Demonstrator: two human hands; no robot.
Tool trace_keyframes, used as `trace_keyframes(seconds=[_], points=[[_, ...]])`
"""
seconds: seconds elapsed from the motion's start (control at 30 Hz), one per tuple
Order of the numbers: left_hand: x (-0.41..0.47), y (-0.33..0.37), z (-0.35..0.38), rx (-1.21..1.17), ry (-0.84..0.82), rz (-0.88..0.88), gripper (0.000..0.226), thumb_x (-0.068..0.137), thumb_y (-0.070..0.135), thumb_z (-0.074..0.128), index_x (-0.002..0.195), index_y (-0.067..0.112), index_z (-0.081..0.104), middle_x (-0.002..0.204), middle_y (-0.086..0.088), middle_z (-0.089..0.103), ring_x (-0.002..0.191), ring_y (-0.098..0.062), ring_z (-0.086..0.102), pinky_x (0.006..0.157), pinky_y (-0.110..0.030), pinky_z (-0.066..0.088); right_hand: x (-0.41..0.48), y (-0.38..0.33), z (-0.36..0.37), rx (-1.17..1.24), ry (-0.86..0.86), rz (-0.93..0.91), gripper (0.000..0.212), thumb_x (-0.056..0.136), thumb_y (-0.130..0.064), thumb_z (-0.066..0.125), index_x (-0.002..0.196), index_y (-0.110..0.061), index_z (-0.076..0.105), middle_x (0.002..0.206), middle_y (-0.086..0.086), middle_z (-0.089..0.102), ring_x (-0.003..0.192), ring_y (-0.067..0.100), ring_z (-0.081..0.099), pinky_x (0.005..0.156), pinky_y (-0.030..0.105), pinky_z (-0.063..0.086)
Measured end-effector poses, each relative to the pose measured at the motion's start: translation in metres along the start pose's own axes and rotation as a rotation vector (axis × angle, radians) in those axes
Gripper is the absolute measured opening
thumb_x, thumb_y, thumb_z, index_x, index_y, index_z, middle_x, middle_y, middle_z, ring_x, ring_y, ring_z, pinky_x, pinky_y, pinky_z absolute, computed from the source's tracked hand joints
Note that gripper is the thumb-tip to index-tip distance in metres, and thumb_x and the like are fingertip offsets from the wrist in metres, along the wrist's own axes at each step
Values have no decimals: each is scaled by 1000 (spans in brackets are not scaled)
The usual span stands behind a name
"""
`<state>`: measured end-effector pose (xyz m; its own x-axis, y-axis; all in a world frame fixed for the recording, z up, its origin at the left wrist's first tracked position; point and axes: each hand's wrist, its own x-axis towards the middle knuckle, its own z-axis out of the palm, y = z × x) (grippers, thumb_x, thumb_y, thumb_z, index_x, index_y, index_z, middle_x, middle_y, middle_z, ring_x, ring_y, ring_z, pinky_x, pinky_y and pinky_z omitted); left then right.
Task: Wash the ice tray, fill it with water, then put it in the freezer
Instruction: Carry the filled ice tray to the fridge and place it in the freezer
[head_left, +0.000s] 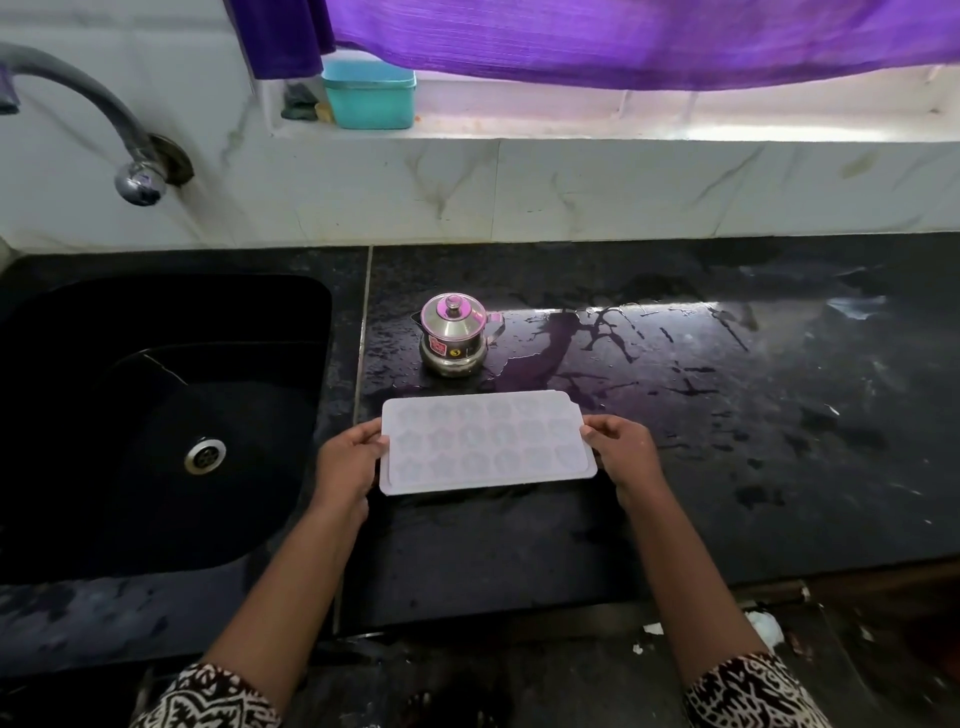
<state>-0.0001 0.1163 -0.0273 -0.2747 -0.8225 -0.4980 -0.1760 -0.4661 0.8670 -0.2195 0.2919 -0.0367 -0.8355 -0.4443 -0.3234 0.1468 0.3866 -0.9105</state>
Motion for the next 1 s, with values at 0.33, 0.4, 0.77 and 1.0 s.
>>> trace_keyframes(seconds=[0.33,0.4,0.77,1.0], points=[[-7,7,4,-100,20,26,31,93,-8,48,120,0,60,109,-18,66,89,-28,65,79,-37,53,-8,-8,-5,64,27,-10,14,88,-5,61,101,-3,68,93,9,70,82,22,66,76,36,56],[-11,10,4,-121,5,27,31,93,-8,47,120,0,60,106,-16,66,86,-26,65,74,-35,54,-14,-12,-9,52,47,-9,14,89,-7,61,100,-6,69,93,6,70,83,21,67,75,36,56],[-27,25,4,-123,-172,10,32,94,-7,46,122,1,59,112,-17,65,85,-25,66,66,-33,54,-67,-22,-31,103,181,-17,8,90,-5,59,95,-8,64,85,1,66,71,9,60,62,23,52],[-44,30,-1,-30,-352,12,29,94,-8,44,118,0,59,105,-14,65,77,-19,65,53,-25,54,-121,-2,-38,179,365,17,10,88,-5,61,97,-4,67,90,9,68,78,19,62,67,29,52]])
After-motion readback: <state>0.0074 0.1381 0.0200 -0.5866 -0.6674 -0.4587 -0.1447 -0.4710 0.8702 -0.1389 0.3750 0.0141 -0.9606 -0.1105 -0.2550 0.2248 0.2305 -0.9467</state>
